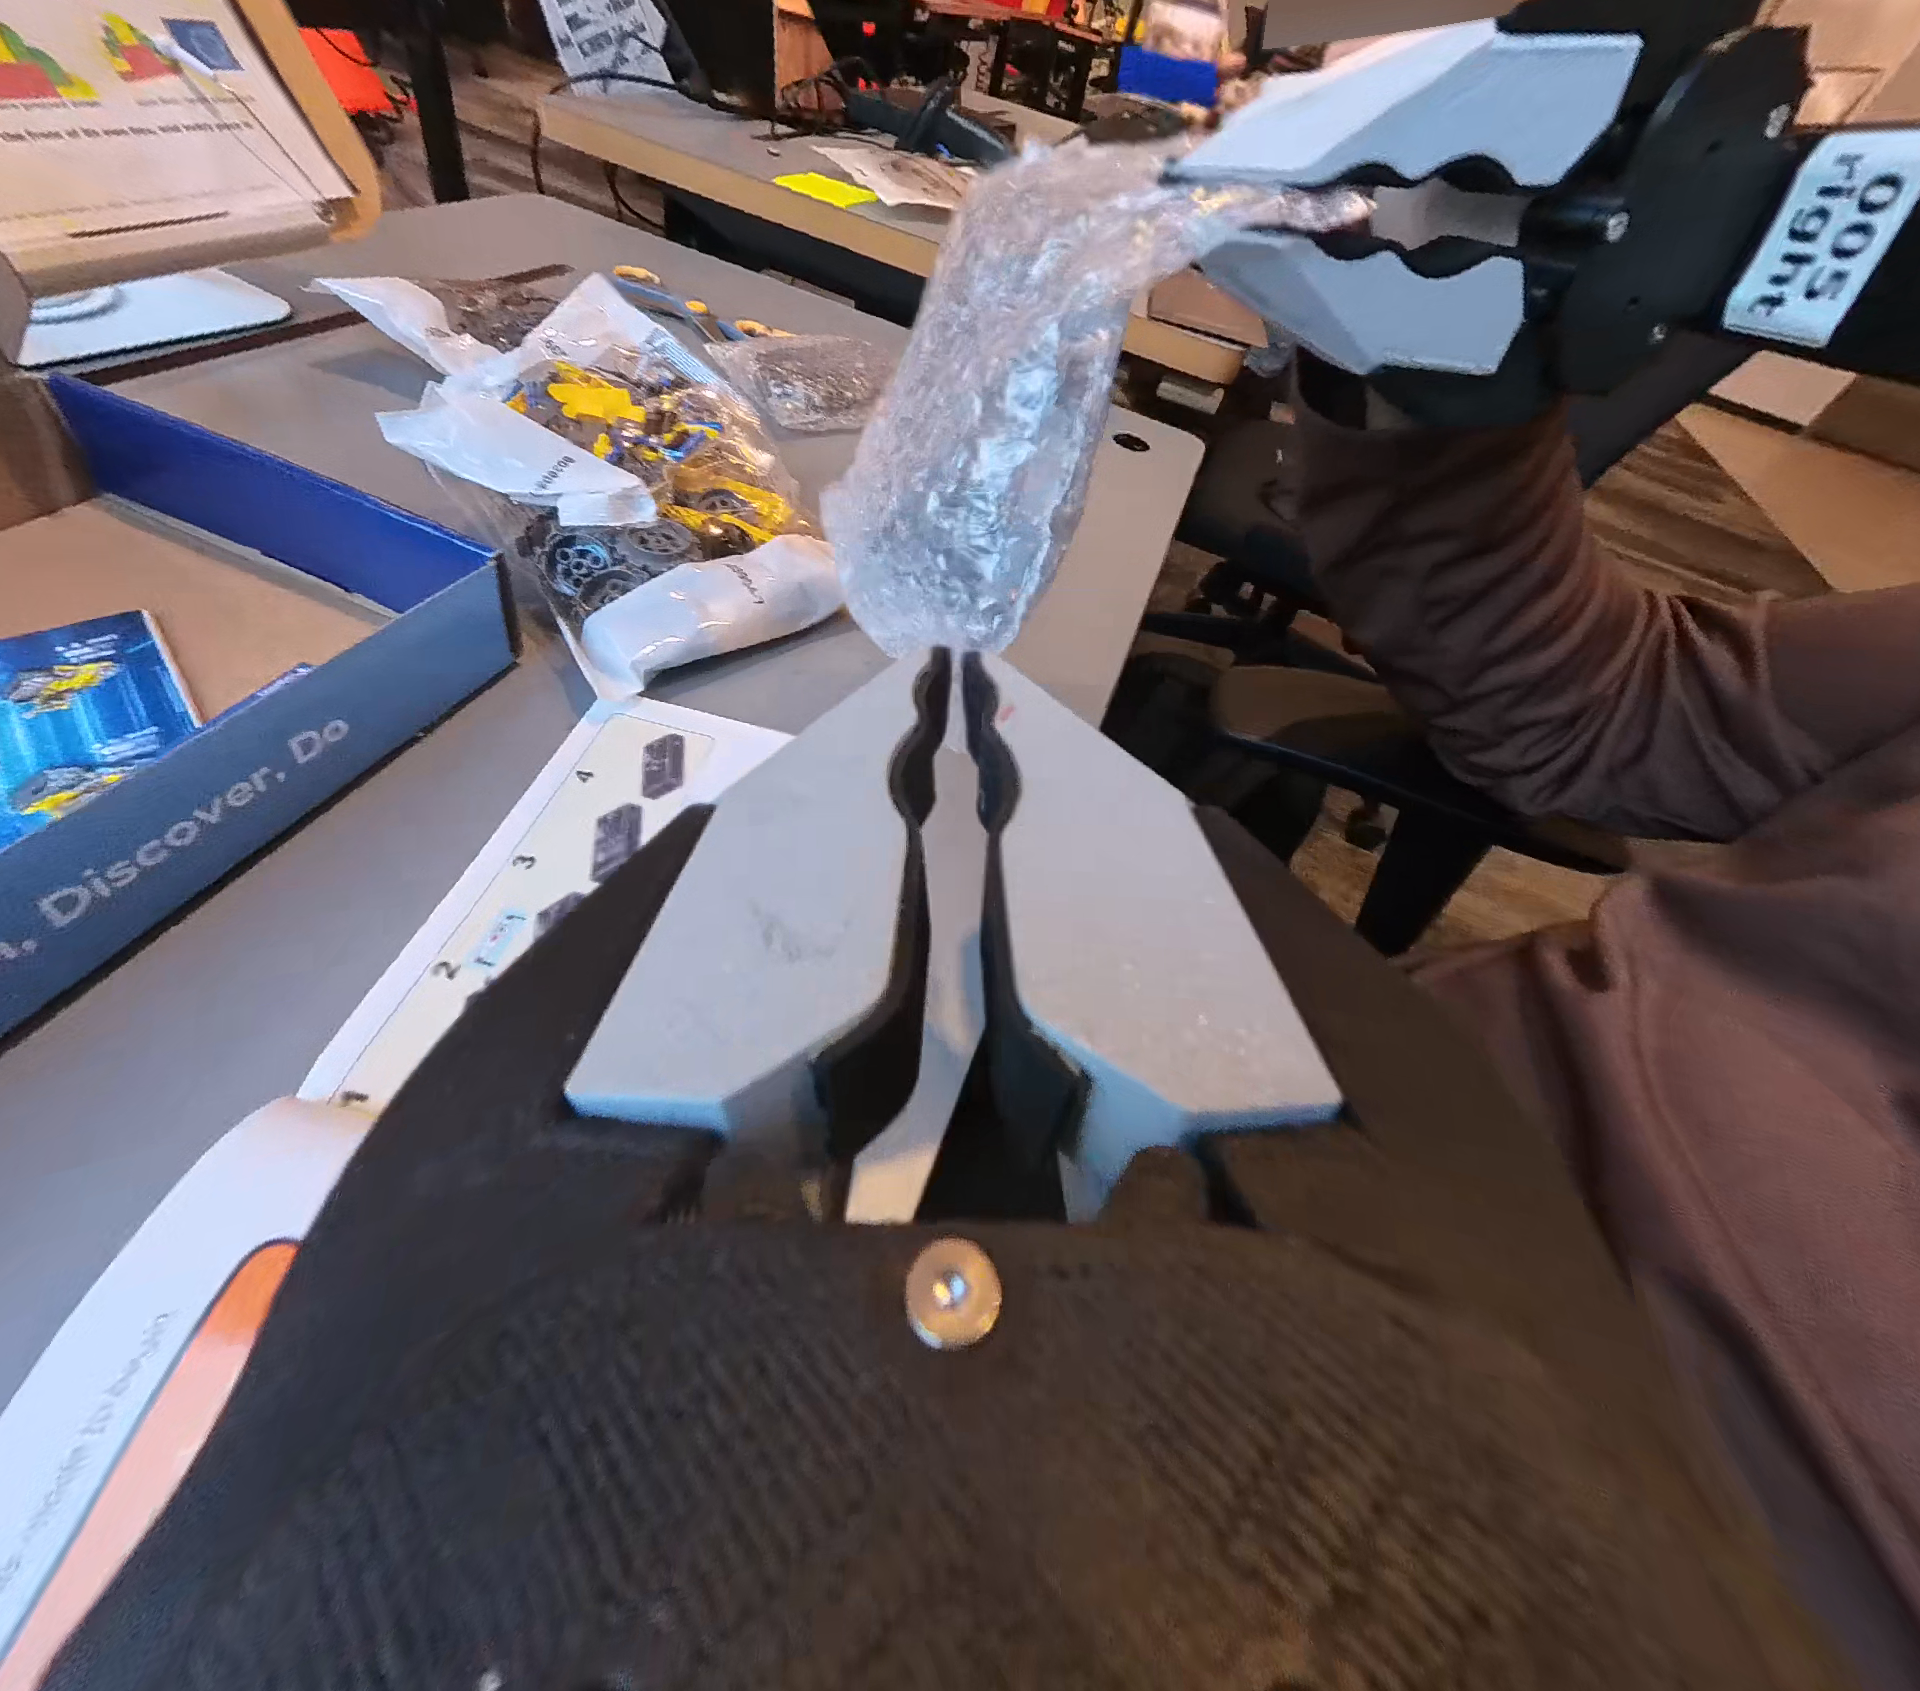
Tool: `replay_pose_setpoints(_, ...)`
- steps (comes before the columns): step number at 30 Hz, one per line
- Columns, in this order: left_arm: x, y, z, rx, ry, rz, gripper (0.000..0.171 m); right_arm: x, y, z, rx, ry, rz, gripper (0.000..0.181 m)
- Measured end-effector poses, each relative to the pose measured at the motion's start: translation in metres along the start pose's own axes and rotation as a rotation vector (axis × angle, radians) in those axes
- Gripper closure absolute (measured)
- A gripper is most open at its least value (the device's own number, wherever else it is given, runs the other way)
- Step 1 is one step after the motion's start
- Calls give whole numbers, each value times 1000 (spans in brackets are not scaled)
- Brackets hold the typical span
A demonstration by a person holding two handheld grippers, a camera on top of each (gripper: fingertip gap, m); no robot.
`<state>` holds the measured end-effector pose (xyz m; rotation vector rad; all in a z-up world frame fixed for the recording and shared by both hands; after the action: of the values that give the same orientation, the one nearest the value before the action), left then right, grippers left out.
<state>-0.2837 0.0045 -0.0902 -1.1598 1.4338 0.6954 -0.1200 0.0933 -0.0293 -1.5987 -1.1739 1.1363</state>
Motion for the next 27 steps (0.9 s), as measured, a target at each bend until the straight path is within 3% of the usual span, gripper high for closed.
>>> replay_pose_setpoints(2,-3,8,-2,-80,-32,16,171,0,4,1,-48,-2,-5,179)
replay_pose_setpoints(6,-12,15,-11,-253,-140,165,171,-5,27,2,-295,-61,20,178)
replay_pose_setpoints(12,-19,-6,-13,-398,-213,599,171,-17,45,6,-517,-197,133,171)
replay_pose_setpoints(17,-21,-18,-20,-384,-267,742,171,-11,33,-12,-708,-505,413,145)
replay_pose_setpoints(21,-17,-18,-18,-338,-311,767,171,5,16,-12,-695,-674,624,151)
replay_pose_setpoints(23,-14,-18,-14,-317,-309,762,171,12,9,2,-689,-661,785,154)
replay_pose_setpoints(26,-9,-19,-9,-268,-315,766,171,19,17,33,-680,-478,903,125)
replay_pose_setpoints(27,-7,-18,-8,-258,-313,761,171,18,21,41,-659,-438,895,125)
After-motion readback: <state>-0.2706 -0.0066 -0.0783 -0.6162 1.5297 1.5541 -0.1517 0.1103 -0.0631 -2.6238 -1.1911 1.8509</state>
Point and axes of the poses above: each gripper's, where its closed fingertips meet, z out along the fingers, x out of its underside, y = z × x across the jaws, the point moved 8 cm from there along -z, back along the fingers, and after that the axes turned 10 degrees about -x, right-handed, at the moved point
